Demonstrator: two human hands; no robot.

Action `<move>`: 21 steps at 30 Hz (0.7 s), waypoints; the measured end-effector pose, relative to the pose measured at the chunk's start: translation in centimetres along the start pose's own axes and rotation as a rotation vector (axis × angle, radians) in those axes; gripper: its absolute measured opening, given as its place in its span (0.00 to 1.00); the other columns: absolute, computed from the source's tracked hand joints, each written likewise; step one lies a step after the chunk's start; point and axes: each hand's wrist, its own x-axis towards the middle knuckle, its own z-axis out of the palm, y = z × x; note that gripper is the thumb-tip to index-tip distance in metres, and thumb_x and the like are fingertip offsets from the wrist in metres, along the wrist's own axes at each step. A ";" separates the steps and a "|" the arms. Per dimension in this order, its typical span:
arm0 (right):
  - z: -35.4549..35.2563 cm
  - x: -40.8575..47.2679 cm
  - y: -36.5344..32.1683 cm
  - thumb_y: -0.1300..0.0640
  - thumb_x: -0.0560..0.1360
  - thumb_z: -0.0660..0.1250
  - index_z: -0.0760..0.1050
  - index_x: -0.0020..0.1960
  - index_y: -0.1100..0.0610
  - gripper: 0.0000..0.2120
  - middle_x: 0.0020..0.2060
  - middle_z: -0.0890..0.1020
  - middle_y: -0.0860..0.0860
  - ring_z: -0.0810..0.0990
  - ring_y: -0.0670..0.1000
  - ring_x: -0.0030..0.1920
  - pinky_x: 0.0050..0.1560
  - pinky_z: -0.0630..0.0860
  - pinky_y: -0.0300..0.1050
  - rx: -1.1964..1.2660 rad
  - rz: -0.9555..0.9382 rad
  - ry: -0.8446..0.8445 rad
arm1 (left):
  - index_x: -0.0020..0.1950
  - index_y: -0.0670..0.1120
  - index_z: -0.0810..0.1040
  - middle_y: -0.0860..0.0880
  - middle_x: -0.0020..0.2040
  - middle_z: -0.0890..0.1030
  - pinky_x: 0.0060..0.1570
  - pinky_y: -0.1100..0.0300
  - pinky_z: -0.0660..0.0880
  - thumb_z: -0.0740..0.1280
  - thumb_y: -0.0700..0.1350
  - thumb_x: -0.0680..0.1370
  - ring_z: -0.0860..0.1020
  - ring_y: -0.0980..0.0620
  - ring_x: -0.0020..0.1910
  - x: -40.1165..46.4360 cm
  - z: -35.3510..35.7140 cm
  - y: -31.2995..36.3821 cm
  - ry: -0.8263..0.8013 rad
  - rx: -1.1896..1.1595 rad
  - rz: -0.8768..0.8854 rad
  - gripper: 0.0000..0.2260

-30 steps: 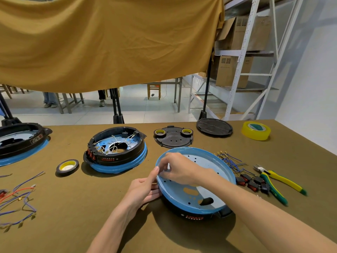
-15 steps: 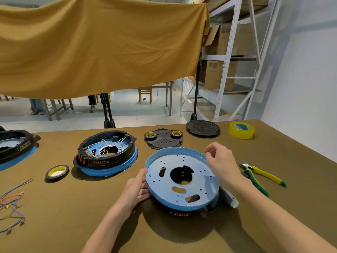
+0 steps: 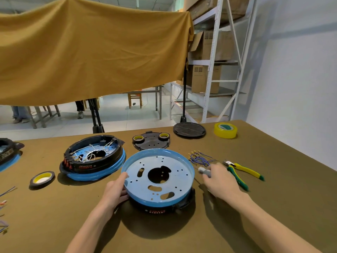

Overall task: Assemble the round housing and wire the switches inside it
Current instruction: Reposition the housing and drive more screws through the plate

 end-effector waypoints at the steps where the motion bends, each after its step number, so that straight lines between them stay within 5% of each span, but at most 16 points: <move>1: -0.6 0.2 -0.2 0.50 0.81 0.64 0.77 0.51 0.55 0.08 0.48 0.79 0.54 0.78 0.54 0.44 0.39 0.69 0.47 0.050 -0.017 0.076 | 0.61 0.45 0.73 0.50 0.49 0.80 0.47 0.56 0.77 0.62 0.52 0.84 0.79 0.52 0.49 0.0 -0.1 0.0 -0.002 -0.001 0.002 0.12; 5: -2.7 1.0 -1.5 0.51 0.80 0.69 0.78 0.54 0.54 0.07 0.45 0.81 0.50 0.80 0.51 0.42 0.40 0.74 0.46 0.405 -0.094 0.191 | 0.57 0.47 0.75 0.50 0.49 0.82 0.45 0.56 0.77 0.62 0.53 0.84 0.80 0.52 0.50 -0.2 0.0 -0.1 -0.014 0.000 0.026 0.11; 9: -3.6 1.7 -3.8 0.48 0.75 0.75 0.81 0.51 0.50 0.08 0.45 0.83 0.46 0.81 0.46 0.43 0.38 0.75 0.40 0.688 -0.176 0.057 | 0.50 0.49 0.76 0.50 0.48 0.83 0.52 0.53 0.78 0.64 0.57 0.83 0.80 0.52 0.50 -0.4 0.1 0.1 -0.030 -0.036 0.034 0.12; 17: -1.9 2.7 -9.2 0.50 0.68 0.78 0.84 0.40 0.48 0.04 0.35 0.83 0.49 0.80 0.43 0.32 0.31 0.75 0.35 0.669 -0.408 -0.118 | 0.51 0.49 0.82 0.52 0.43 0.88 0.49 0.55 0.82 0.65 0.64 0.78 0.84 0.49 0.53 0.2 -0.4 -0.2 -0.046 -0.059 0.017 0.19; 21: -1.6 3.3 -10.6 0.48 0.66 0.77 0.83 0.39 0.48 0.05 0.37 0.83 0.50 0.81 0.48 0.34 0.33 0.78 0.42 0.595 -0.452 -0.151 | 0.53 0.53 0.82 0.50 0.49 0.88 0.47 0.56 0.83 0.64 0.70 0.74 0.84 0.48 0.55 0.4 -0.6 -0.2 -0.042 -0.061 0.021 0.23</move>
